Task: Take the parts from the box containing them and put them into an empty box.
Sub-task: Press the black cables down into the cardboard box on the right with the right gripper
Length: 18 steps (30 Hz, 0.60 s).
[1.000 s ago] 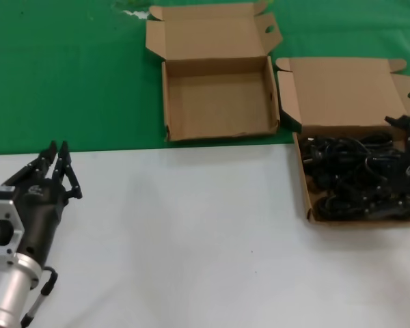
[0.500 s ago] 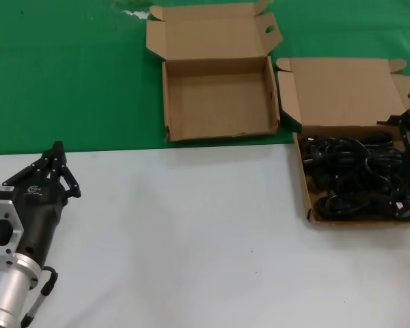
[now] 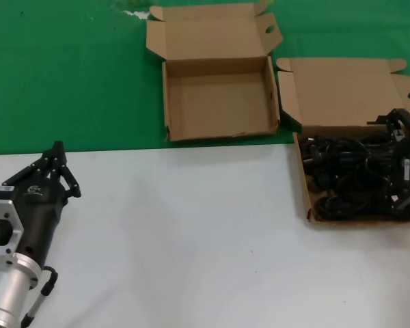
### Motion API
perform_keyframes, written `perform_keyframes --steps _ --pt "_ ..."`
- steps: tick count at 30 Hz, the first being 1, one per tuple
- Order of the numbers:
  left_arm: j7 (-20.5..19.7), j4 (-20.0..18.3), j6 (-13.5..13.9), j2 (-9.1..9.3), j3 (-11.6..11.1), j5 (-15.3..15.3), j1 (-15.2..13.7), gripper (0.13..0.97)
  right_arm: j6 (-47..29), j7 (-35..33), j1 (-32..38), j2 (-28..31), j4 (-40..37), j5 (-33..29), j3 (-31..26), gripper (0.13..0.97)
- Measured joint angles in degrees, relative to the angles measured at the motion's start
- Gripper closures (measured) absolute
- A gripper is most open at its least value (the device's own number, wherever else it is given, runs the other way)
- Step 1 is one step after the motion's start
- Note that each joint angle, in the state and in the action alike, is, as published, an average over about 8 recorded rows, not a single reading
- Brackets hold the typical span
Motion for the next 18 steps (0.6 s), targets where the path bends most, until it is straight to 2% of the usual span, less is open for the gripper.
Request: perform_keyframes --steps 10,18 --pt "0.0 0.0 0.0 0.0 0.0 0.0 0.0 0.958 1.5 -1.6 1.8 -1.4 -3.3 -1.3 -0.3 0.156" --pt "0.0 0.0 0.0 0.0 0.0 0.0 0.0 0.958 1.5 -0.5 1.1 -0.7 -2.3 -1.5 -0.1 0.25"
